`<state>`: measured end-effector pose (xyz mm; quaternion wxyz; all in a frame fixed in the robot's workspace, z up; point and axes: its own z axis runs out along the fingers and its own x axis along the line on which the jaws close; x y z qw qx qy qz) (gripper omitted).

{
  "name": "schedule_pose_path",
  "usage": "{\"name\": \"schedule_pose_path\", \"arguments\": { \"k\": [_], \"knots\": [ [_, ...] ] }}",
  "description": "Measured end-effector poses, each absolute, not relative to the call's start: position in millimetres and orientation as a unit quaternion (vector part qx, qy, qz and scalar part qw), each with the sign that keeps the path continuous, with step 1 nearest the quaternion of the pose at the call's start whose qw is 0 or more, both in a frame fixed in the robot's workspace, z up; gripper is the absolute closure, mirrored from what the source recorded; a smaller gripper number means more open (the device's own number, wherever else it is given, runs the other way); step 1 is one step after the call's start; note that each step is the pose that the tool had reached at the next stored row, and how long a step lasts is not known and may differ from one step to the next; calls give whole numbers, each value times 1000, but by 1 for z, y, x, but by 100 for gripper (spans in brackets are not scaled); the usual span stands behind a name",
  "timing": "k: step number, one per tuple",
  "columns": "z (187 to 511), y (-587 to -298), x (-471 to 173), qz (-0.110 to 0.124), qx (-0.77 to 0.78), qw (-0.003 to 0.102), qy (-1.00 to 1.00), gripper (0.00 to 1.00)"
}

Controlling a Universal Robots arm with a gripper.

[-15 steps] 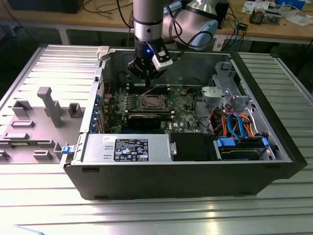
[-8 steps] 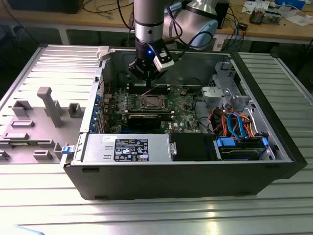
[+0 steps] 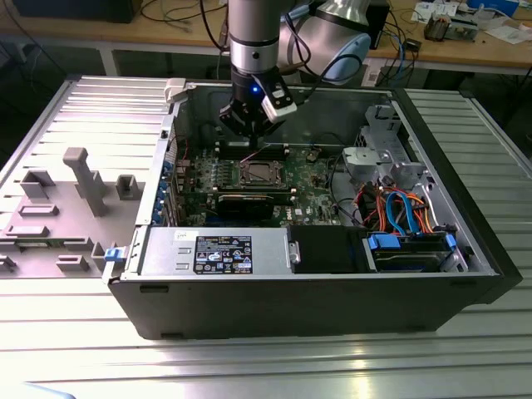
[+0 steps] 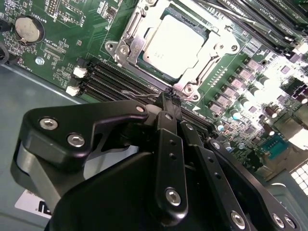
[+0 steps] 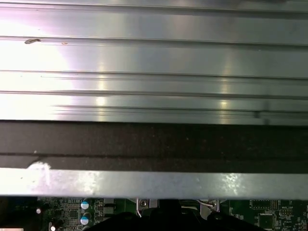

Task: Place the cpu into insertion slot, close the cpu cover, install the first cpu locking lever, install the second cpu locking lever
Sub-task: 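Install the first cpu locking lever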

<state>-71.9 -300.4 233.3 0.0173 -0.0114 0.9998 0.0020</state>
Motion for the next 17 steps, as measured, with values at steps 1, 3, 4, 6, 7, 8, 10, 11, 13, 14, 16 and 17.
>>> {"name": "schedule_pose_path", "arguments": {
  "k": [1, 3, 4, 6, 7, 8, 10, 11, 13, 14, 16, 17],
  "knots": [
    [233, -300, -71, 2, -11, 17, 1000, 89],
    [231, -299, -71, 2, -11, 17, 1000, 89],
    [230, -298, -70, 2, -11, 17, 1000, 89],
    [229, -298, -69, 2, -11, 17, 1000, 89],
    [229, -298, -68, 2, -11, 17, 1000, 89],
    [228, -297, -68, 2, -11, 17, 1000, 89],
    [228, -297, -66, 2, -10, 17, 1000, 89],
    [227, -297, -65, 2, -10, 17, 1000, 89],
    [226, -297, -62, 2, -9, 17, 1000, 89],
    [225, -297, -61, 2, -7, 17, 1000, 89],
    [224, -297, -58, 2, -5, 17, 1000, 89],
    [223, -297, -56, 2, -2, 17, 1000, 89]
  ]
}}
